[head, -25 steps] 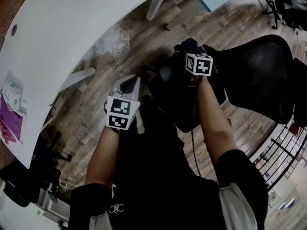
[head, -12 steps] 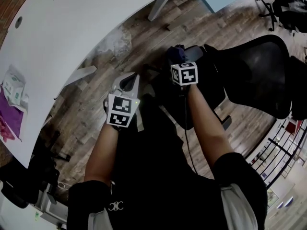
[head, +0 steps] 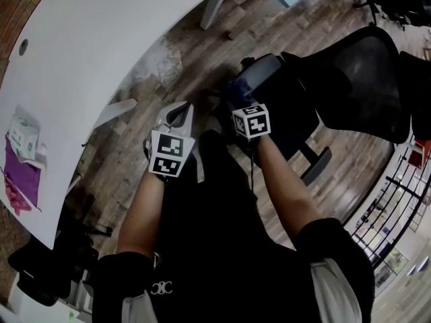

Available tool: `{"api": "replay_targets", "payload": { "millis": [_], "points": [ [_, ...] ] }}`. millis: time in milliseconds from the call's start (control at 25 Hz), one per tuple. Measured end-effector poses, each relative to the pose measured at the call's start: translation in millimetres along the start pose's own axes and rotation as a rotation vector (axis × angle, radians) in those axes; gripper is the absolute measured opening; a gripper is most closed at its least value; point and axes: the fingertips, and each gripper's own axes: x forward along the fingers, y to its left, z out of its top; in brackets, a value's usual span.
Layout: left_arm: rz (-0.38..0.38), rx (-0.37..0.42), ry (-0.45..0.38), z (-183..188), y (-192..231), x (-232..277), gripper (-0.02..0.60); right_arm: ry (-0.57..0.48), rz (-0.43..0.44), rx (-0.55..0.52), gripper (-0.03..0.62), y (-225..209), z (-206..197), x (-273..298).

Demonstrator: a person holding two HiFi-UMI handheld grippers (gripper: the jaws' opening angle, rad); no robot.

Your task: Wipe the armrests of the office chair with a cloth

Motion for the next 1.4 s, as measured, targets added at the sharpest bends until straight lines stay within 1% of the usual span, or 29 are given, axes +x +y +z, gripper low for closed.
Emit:
{"api": "replay_targets", "payload": {
  "millis": [120, 240, 360, 520, 680, 800, 1040, 1120, 1240, 1400],
  "points": [
    [-0.019, 0.028, 0.006, 1, -6, 1, 0.006, 0.024, -0.038, 0.046, 0.057, -6, -29, -8],
    [-0.032, 0.041, 0.001, 3, -12, 2, 0.006, 0.042, -0.087, 0.089, 0.057, -25, -55, -16],
    [-0.042, 0.055, 0.009, 1, -17, 4, 0.006, 0.035, -0.114, 0.133, 0.057, -44, -63, -21],
    [-0.058, 0.047, 0.029, -6, -25, 9, 0.006, 0.011, -0.147, 0.127, 0.057, -63, -54, -25],
    [-0.058, 0.062, 0.035, 0, -32, 15, 0.006, -0.005, -0.168, 0.137, 0.057, -84, -41, -21],
    [-0.055, 0.060, 0.039, 2, -36, 19, 0.006, -0.011, -0.172, 0.143, 0.057, -98, -38, -20],
    [-0.024, 0.058, 0.076, 2, -36, 31, 0.006, -0.034, -0.162, 0.097, 0.057, -125, -33, -14],
    [-0.017, 0.057, 0.082, 6, -38, 37, 0.006, -0.047, -0.184, 0.118, 0.057, -145, -29, -15],
    [-0.012, 0.059, 0.095, 10, -40, 47, 0.006, -0.067, -0.208, 0.184, 0.057, -178, -18, -17],
    [-0.007, 0.067, 0.101, 20, -43, 63, 0.006, -0.088, -0.226, 0.208, 0.057, -216, -5, -18]
  ]
}}
